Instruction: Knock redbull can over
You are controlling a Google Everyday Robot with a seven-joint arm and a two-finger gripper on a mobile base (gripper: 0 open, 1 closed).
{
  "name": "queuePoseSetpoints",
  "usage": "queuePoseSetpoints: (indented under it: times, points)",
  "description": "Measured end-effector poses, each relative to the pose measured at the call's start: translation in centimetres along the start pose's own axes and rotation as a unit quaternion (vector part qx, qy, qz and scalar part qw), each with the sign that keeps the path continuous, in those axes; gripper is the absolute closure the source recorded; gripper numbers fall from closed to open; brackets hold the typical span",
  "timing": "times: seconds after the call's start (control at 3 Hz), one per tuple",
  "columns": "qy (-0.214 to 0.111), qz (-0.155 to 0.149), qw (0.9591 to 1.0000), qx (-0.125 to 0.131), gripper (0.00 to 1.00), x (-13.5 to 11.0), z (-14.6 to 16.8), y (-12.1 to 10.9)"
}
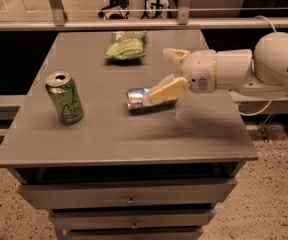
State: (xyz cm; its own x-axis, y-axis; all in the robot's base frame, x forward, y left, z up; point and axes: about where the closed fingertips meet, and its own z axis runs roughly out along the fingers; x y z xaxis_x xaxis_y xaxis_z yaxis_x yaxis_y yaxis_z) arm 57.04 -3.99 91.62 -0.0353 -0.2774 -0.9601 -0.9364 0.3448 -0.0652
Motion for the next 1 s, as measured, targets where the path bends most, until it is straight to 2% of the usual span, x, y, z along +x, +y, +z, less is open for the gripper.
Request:
queuePoseSetpoints:
  times: [0.33, 0.67, 1.0]
  points:
    - [0.041, -0.019, 0.9989, 0.013, 0.0, 1.4, -4.3, -1.4]
    - [0.087, -0.035, 0.9952, 0.028, 0.0, 3.0, -9.9, -2.9]
    - [0.098, -0.038, 0.9943, 0.02, 0.0, 3.2, -11.2, -2.7]
